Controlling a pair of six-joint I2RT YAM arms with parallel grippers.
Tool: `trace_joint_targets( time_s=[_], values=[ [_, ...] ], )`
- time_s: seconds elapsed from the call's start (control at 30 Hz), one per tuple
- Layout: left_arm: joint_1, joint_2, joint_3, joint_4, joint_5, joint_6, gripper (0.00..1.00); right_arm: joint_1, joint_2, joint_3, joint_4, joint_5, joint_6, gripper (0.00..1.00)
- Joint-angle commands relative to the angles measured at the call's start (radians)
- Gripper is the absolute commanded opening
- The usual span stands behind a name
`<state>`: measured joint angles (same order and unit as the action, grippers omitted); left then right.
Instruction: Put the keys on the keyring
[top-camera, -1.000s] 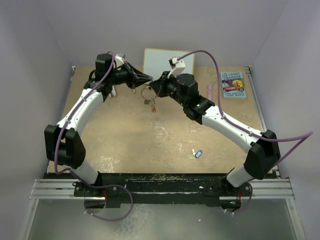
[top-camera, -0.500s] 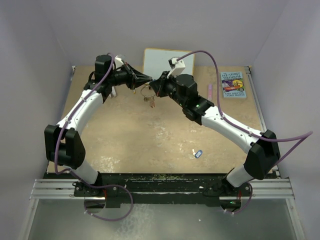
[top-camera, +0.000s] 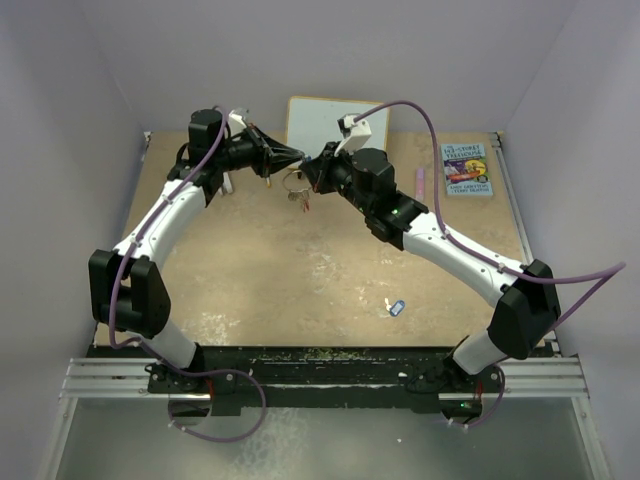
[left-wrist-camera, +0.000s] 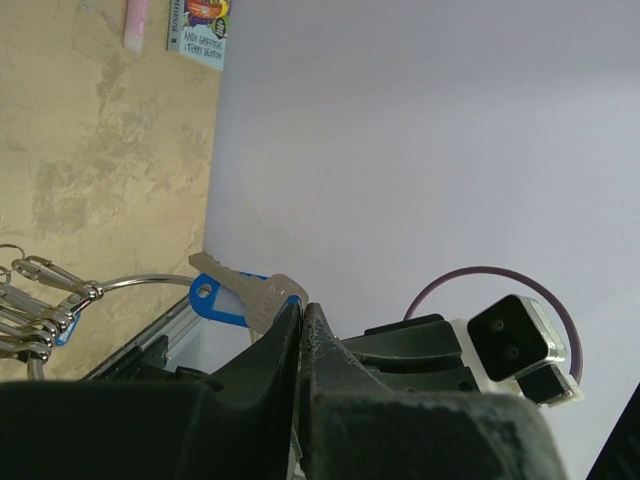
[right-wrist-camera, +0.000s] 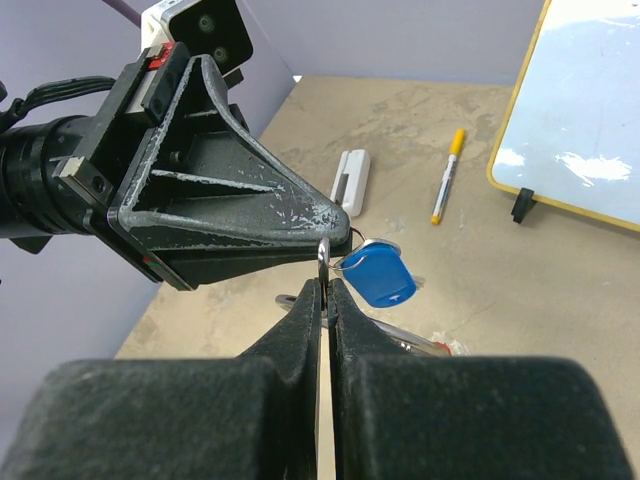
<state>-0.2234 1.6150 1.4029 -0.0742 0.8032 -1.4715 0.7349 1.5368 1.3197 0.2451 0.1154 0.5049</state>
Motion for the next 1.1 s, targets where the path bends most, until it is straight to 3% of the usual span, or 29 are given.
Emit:
trace_joint_targets(
  time_s=[0.0,1.07],
  values=[
    [0.002,-0.053,-0.005,0.063,0.034,-0.051,0.04,0.002,-0.024,0.007,0.063,0.043,-0.020,0.00],
    [0.002,-0.052,-0.024,0.112,0.039,-0.068,0.04,0.001,-0.027,0.026,0.079,0.053,-0.036,0.00]
  ],
)
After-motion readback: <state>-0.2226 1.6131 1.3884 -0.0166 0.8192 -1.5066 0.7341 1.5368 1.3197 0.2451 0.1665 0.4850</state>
